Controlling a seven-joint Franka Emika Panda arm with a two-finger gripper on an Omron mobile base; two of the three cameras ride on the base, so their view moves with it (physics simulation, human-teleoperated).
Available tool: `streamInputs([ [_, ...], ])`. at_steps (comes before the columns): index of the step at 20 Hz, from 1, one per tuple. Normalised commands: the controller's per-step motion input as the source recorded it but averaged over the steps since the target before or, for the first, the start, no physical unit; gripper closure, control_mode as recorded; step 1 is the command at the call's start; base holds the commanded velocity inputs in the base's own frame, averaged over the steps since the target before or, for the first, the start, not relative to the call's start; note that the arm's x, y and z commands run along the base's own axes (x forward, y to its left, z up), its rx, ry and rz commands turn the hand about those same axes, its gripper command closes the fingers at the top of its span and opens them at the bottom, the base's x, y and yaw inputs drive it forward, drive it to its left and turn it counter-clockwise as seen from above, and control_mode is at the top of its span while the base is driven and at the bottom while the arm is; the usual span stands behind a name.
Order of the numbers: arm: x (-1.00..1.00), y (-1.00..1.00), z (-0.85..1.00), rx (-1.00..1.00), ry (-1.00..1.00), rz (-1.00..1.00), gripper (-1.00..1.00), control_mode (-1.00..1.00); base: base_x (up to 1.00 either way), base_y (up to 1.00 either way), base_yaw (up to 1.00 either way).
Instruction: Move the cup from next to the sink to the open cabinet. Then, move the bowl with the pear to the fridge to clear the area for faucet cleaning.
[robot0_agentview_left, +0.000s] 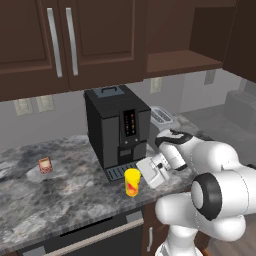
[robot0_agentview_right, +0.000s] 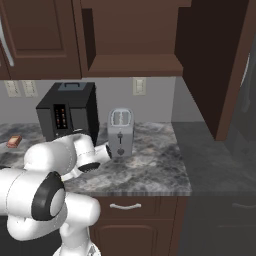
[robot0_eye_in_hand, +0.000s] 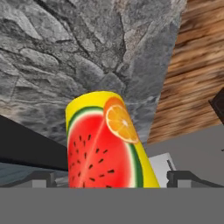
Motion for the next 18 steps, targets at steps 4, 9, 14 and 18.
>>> streamInputs([
  [4, 0.0, 0.22, -0.05, 0.0, 0.01, 0.0, -1.0, -1.0, 0.0, 0.0, 0.0],
  [9, 0.0, 0.16, -0.03, 0.0, 0.03, 0.0, 1.0, -1.0, 0.0, 0.0, 0.0],
  [14, -0.03, 0.0, 0.08, 0.0, -0.01, 0.0, 1.0, -1.0, 0.0, 0.0, 0.0],
  [18, -0.37, -0.22, 0.94, 0.05, -0.16, -0.02, 1.0, -1.0, 0.0, 0.0, 0.0],
])
